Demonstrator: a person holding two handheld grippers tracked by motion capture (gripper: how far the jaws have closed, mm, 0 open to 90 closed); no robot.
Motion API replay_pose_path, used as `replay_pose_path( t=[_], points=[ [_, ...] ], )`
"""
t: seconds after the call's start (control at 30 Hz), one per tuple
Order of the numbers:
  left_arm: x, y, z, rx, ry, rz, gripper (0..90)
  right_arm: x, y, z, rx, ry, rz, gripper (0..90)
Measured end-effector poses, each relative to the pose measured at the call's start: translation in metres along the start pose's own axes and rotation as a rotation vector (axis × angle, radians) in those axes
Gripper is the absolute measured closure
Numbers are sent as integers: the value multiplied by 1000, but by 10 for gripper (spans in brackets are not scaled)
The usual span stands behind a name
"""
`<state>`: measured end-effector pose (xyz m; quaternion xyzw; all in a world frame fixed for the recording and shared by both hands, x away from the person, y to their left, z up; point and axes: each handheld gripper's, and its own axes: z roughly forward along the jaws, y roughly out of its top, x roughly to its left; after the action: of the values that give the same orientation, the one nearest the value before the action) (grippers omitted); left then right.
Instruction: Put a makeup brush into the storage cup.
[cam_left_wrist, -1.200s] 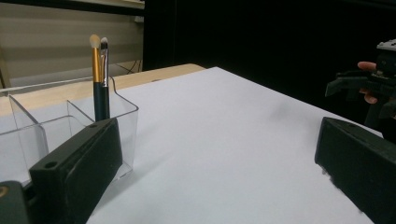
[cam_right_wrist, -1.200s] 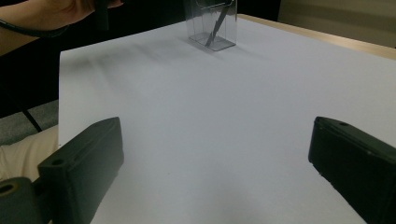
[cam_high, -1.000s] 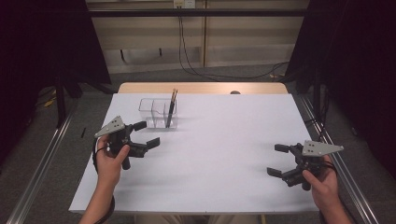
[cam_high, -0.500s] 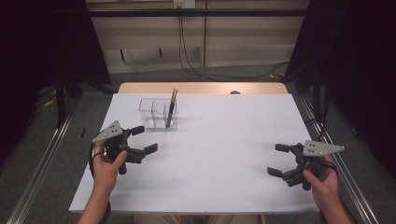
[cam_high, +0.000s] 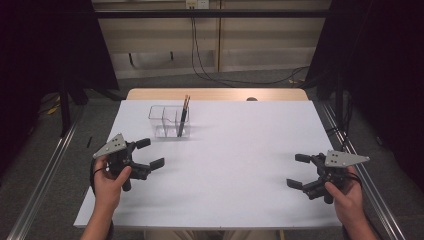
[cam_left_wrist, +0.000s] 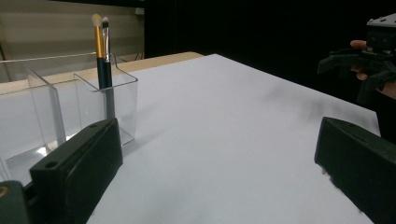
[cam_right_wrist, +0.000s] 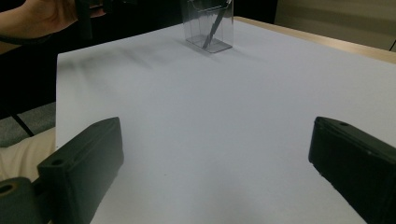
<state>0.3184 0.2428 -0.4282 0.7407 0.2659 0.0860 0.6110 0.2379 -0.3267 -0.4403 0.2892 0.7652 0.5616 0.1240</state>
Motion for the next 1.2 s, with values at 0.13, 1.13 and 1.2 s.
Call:
replay_pose_path(
  t=[0.13,1.13,1.2],
  points=[
    [-1,-2,-3,6,-4,0,10,0,0,0,-1,-2,-1,28],
    [-5,-8,-20,6,0,2,10,-2,0,-2,-11,-8,2,28],
    [-5,-9,-22,5,2,3,10,-2,0,-2,-12,-10,3,28]
  ],
)
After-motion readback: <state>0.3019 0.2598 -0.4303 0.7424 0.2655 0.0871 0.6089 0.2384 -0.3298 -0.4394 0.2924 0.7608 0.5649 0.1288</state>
